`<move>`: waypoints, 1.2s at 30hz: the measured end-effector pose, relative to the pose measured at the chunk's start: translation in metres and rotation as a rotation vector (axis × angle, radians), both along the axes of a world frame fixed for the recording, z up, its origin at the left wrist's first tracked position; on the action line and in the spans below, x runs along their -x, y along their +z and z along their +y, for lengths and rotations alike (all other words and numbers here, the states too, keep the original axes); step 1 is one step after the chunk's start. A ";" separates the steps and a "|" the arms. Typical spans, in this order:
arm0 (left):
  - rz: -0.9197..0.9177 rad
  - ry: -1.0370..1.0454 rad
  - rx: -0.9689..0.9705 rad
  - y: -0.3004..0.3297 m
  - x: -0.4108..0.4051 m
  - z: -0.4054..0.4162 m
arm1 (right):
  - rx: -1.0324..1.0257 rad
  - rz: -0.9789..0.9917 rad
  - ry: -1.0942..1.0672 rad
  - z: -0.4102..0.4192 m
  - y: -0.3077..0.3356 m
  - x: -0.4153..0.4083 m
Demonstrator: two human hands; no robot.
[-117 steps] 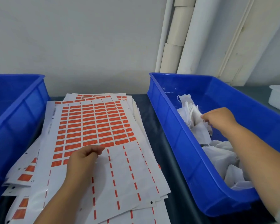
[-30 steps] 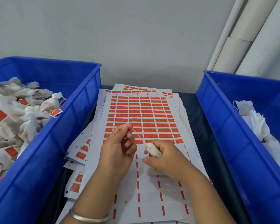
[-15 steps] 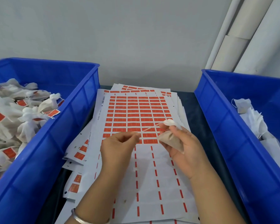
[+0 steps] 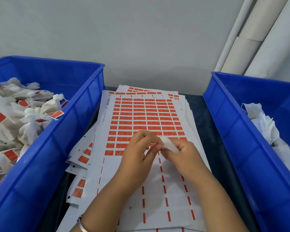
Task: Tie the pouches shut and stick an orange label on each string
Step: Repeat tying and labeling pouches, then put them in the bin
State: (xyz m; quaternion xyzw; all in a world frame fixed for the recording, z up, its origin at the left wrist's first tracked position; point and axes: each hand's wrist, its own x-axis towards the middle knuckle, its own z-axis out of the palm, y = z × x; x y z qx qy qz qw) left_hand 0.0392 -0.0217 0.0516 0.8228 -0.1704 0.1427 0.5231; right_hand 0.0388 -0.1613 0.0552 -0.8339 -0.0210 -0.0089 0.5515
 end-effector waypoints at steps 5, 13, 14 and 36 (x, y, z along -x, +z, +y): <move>0.162 0.054 0.152 -0.003 -0.005 0.000 | 0.070 0.021 0.240 0.002 -0.003 0.002; 0.319 0.185 0.178 -0.004 -0.008 0.000 | 0.192 -0.069 0.144 0.009 -0.009 0.002; 0.339 0.179 0.205 -0.005 -0.008 0.000 | 0.214 -0.099 0.117 0.009 -0.010 0.002; 0.699 0.152 0.753 0.001 -0.010 0.003 | -0.060 -0.158 -0.066 0.018 -0.011 0.001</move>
